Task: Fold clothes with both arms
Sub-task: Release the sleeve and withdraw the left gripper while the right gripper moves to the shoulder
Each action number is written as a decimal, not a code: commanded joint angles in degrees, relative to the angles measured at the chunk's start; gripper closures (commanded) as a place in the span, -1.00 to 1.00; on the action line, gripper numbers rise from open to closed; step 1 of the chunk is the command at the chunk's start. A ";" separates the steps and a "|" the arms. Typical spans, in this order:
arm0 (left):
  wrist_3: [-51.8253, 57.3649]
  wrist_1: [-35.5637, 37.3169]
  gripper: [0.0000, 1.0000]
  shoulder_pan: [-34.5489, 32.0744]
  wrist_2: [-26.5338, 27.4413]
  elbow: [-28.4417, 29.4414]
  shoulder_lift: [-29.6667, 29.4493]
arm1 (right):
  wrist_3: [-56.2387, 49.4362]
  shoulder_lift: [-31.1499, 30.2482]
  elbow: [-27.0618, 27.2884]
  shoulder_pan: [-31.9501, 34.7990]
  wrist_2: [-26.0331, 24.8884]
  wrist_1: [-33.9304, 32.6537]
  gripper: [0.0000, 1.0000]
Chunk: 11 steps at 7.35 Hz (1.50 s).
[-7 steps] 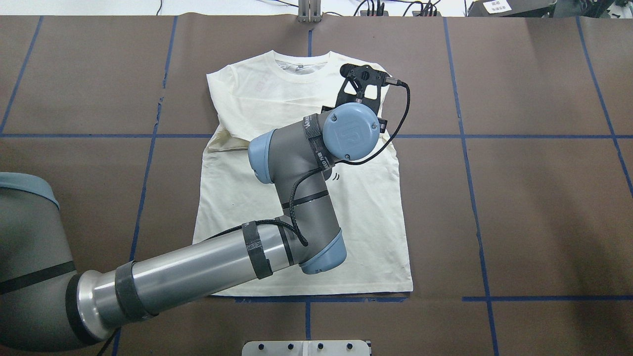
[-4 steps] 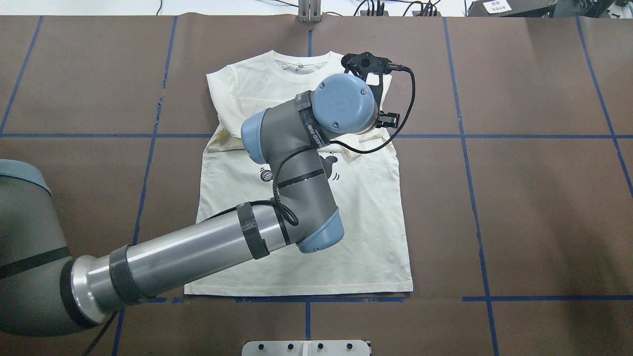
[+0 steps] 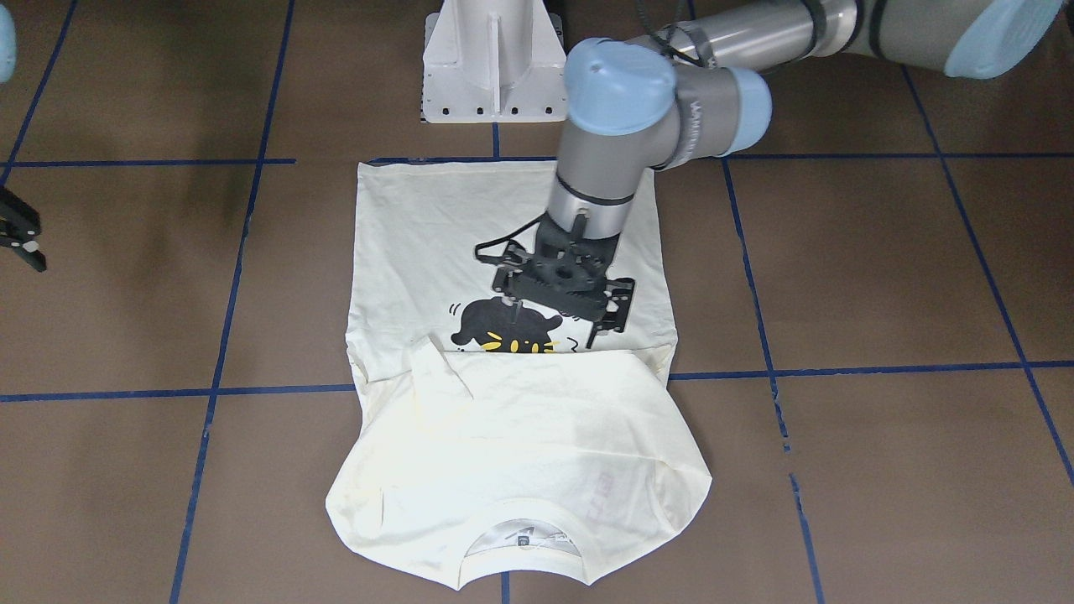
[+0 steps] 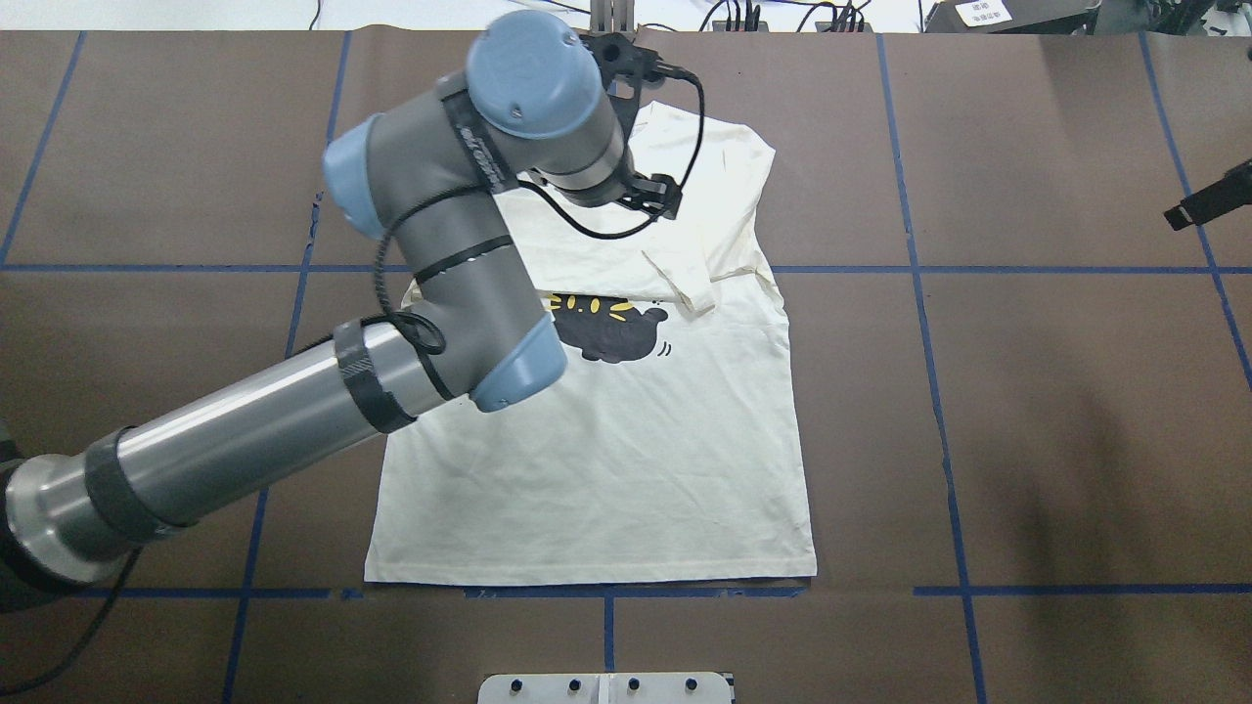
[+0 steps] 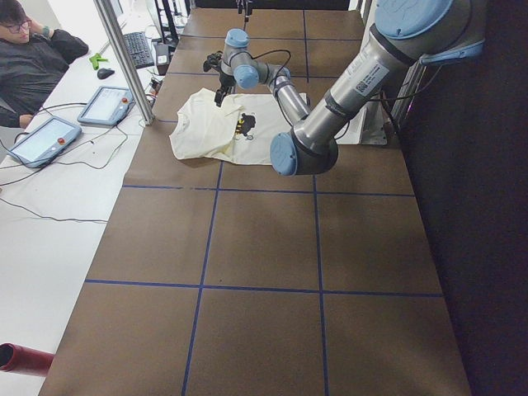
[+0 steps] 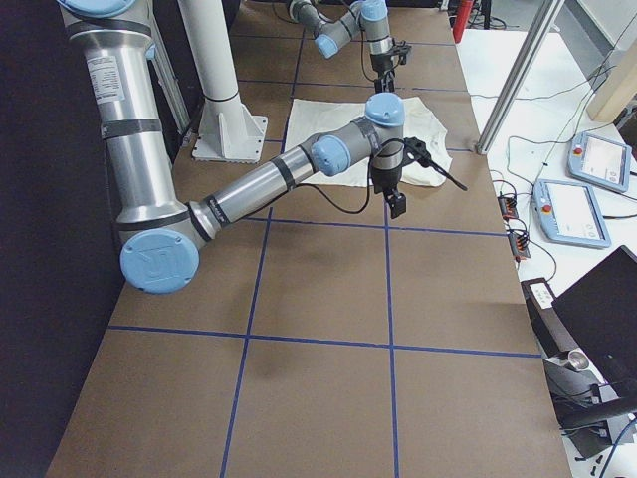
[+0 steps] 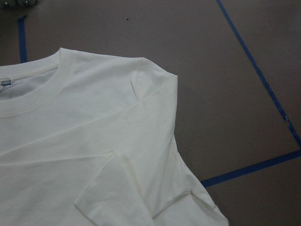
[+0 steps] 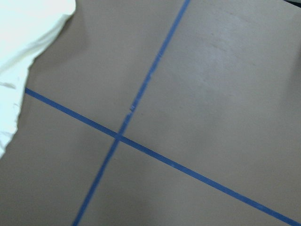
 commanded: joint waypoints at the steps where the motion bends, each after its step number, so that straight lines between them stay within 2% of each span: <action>1: 10.36 0.39 -1.00 -5.34 -1.37 -7.19 9.63 | 16.44 8.84 -0.22 -10.77 -6.46 -0.31 -1.00; 2: 14.15 -1.61 -1.00 -7.62 -2.51 -7.81 12.54 | 21.13 11.84 -1.27 -15.17 -9.99 -0.92 -1.00; 3: 18.10 -4.94 -1.00 -10.34 -6.61 -7.82 16.22 | 21.96 15.35 -2.85 -19.04 -13.94 -2.84 -1.00; 4: 22.06 -7.32 -1.00 -12.89 -7.87 -7.56 19.22 | 23.88 19.04 -5.47 -23.17 -19.03 -3.82 -1.00; 5: 22.96 -7.78 -1.00 -14.22 -8.23 -7.38 20.29 | 25.38 23.51 -10.55 -26.17 -22.99 -3.83 -0.98; 8: 23.41 -9.63 -1.00 -15.82 -8.85 -7.29 22.93 | 28.56 36.44 -28.73 -31.81 -32.76 -3.30 -0.70; 10: 23.24 -9.89 -1.00 -15.82 -10.24 -7.38 23.11 | 33.17 41.74 -37.19 -32.53 -34.19 -2.25 -0.55; 11: 23.15 -9.89 -1.00 -15.82 -10.34 -7.29 23.11 | 33.82 42.62 -40.97 -32.88 -35.67 1.84 -0.46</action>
